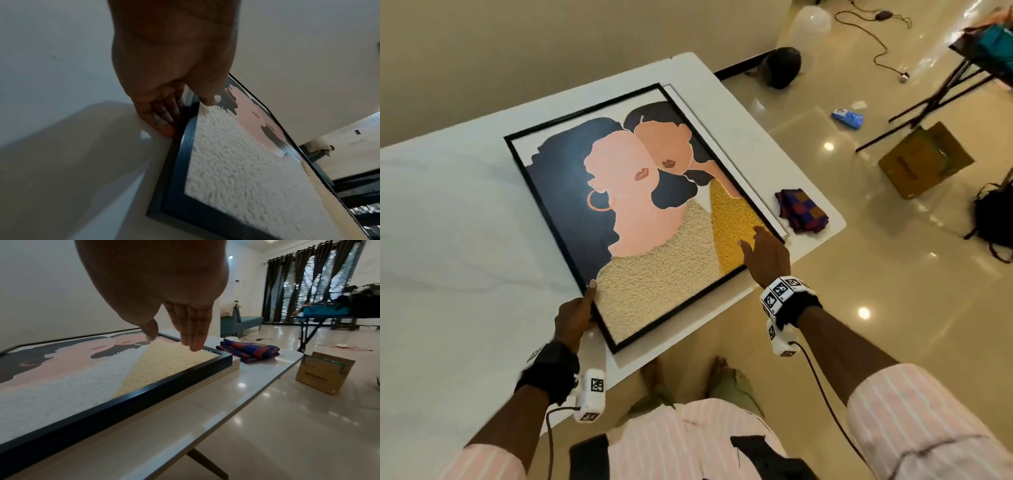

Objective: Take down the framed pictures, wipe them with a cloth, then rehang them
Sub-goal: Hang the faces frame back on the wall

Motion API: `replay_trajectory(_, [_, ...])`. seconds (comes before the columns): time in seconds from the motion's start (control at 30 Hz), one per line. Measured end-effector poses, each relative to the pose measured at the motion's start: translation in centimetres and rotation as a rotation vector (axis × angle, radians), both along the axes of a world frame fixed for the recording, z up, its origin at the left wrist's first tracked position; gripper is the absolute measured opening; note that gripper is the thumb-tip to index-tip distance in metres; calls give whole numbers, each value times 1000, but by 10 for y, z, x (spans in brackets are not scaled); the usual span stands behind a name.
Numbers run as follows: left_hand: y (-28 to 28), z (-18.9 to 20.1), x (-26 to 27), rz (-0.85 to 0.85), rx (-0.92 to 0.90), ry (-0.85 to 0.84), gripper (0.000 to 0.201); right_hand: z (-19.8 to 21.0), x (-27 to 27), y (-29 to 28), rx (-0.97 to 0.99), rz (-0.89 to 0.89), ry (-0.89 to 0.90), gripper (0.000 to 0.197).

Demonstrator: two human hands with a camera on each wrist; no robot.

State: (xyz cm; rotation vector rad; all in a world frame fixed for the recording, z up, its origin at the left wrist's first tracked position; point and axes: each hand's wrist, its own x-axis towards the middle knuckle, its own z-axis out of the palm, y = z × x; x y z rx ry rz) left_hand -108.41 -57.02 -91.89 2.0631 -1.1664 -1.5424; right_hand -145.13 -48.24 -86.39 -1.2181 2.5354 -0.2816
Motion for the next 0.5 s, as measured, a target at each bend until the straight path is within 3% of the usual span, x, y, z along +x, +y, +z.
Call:
replay_trajectory(0.13, [13,2,-15,90,-28,-116,63,-7,-31,-23,119,22,153,69])
replay_trajectory(0.4, [60,0,-41,288,36,-158,61,-26,-67,-36,112,131,62,60])
replay_trajectory(0.5, [68,12,-60,351,35,-236,64,-28,-79,-38,111,111,-37,69])
